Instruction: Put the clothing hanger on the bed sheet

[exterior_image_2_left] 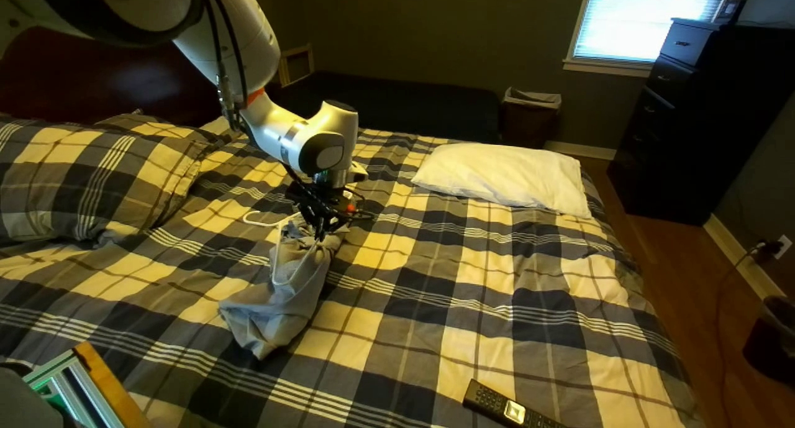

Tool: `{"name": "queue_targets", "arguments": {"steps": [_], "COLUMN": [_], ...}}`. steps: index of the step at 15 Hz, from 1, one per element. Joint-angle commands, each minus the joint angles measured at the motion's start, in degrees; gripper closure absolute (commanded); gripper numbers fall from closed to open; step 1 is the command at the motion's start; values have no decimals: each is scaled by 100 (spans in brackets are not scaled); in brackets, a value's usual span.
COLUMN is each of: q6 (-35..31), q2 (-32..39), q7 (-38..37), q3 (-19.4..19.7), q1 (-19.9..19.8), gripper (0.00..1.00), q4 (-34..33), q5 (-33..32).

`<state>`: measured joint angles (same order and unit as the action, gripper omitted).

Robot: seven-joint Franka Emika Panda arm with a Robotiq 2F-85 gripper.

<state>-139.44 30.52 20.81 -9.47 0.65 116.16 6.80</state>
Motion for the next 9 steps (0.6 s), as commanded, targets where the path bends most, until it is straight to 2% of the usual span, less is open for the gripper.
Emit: {"name": "queue_targets", "arguments": {"steps": [1, 4, 5, 7, 9], "q6": [-41, -232, -203, -281, -613], "q2": [789, 1200, 1294, 1280, 735], "q7": [115, 128, 130, 99, -290], "q3": [-171, -278, -323, -382, -222], "q1": [-131, -199, -237, -261, -63], "gripper": [98, 98, 66, 58, 43], "q4": [-560, -816, -899, -882, -420], "q5": [170, 224, 243, 237, 64]}}
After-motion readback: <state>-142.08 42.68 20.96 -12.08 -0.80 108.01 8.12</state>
